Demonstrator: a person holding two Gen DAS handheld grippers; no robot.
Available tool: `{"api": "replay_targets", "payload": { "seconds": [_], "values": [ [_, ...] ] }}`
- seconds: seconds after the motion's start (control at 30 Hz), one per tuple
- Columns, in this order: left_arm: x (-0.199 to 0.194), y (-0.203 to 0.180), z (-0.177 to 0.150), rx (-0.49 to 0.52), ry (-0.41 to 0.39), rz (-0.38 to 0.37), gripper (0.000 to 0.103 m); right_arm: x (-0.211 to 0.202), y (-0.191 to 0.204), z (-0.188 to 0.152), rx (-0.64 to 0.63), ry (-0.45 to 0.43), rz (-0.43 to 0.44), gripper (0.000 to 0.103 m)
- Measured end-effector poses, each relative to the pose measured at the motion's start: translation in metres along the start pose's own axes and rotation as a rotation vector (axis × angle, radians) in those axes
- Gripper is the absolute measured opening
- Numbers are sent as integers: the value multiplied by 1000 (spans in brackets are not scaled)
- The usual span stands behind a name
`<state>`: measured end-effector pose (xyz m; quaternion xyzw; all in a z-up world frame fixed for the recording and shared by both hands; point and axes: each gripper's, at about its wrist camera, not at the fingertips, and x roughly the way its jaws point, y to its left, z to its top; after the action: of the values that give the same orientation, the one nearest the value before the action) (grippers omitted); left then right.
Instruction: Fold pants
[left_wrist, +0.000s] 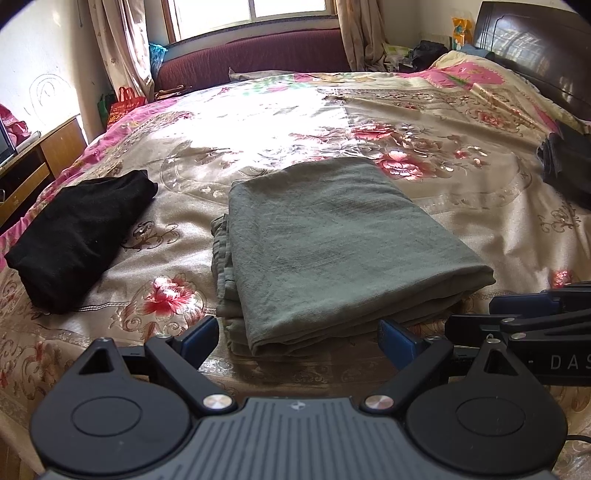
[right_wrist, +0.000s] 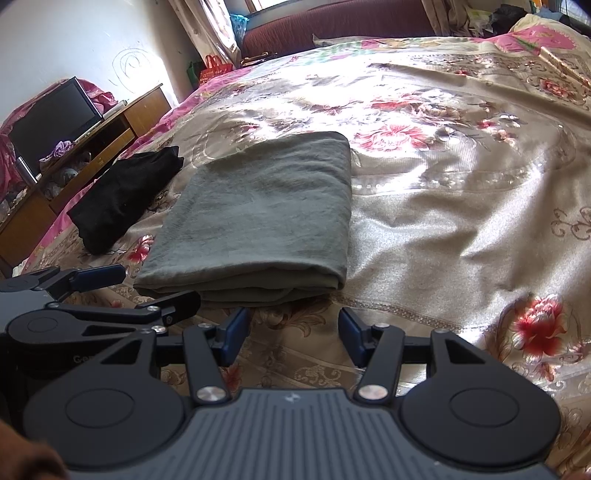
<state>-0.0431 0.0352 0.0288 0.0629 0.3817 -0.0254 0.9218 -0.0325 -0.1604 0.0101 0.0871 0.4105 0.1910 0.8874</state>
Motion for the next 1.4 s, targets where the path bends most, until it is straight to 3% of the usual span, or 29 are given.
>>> {"api": "replay_targets", "payload": {
  "seconds": [1.4],
  "values": [
    [-6, -1, 0, 12, -18, 20, 103, -2, 2, -1, 5, -9, 7, 55]
  ]
}}
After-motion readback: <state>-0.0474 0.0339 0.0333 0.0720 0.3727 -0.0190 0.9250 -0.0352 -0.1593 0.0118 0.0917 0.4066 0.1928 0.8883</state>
